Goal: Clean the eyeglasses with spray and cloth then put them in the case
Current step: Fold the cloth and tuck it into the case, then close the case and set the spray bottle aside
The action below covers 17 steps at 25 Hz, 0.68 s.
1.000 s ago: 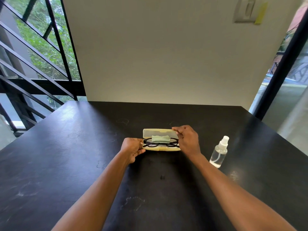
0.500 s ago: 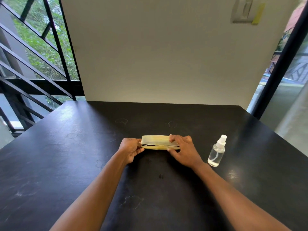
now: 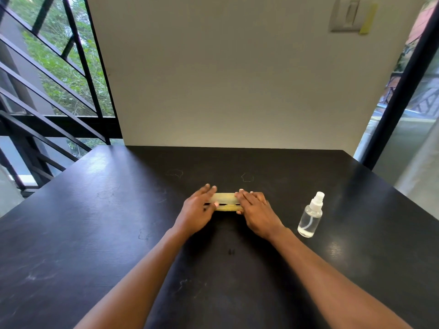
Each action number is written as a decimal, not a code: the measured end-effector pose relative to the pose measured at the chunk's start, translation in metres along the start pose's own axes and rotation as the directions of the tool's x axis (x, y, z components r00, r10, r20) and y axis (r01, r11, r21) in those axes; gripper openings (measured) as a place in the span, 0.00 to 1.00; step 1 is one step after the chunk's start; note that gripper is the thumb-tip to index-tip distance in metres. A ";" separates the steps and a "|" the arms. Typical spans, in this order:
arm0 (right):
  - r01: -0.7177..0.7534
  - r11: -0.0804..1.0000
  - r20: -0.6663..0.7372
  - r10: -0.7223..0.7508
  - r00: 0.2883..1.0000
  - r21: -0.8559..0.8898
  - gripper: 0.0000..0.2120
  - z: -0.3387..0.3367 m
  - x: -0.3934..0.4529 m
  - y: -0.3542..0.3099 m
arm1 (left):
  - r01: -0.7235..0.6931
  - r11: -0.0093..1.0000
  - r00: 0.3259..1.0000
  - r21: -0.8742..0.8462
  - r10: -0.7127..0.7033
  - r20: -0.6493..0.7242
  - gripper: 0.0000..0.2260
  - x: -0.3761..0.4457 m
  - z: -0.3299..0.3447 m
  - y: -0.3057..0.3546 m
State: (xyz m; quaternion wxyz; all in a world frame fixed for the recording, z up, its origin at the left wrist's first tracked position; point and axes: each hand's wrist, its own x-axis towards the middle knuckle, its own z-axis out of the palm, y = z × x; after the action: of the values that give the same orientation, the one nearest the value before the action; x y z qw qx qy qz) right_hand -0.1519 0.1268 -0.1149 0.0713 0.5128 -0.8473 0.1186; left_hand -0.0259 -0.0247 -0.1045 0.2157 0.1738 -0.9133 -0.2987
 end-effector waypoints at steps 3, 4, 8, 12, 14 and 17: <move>0.017 1.000 0.026 -0.017 1.000 0.011 0.23 -0.003 0.004 0.001 | -0.204 0.977 0.979 0.066 0.204 0.003 0.24 -0.001 0.005 -0.008; 0.023 1.000 0.031 -0.023 0.999 0.004 0.24 -0.003 0.005 0.001 | -0.220 0.973 0.974 0.070 0.222 -0.031 0.22 -0.002 0.005 -0.009; 0.043 0.999 0.052 -0.041 0.998 -0.028 0.24 -0.003 0.007 0.003 | -0.251 0.960 0.963 0.124 0.261 -0.063 0.19 -0.002 0.006 -0.012; 0.070 0.997 0.046 -0.067 0.997 -0.046 0.24 -0.003 0.006 0.004 | -0.269 0.950 0.957 0.159 0.282 -0.064 0.19 -0.001 0.007 -0.011; 0.078 0.995 0.040 -0.076 0.996 -0.057 0.24 -0.003 0.005 0.004 | -0.265 0.951 0.959 0.161 0.277 -0.063 0.19 -0.002 0.006 -0.009; 0.088 0.993 0.032 -0.086 0.996 -0.072 0.24 -0.003 0.004 0.004 | -0.261 0.952 0.960 0.160 0.273 -0.061 0.19 -0.004 0.005 -0.007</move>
State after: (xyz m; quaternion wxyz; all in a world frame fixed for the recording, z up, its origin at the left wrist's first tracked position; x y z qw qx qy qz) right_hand -0.1571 0.1254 -0.1114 0.0831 0.5480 -0.8288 0.0769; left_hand -0.0238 -0.0260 -0.1142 0.2777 0.0767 -0.9386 -0.1896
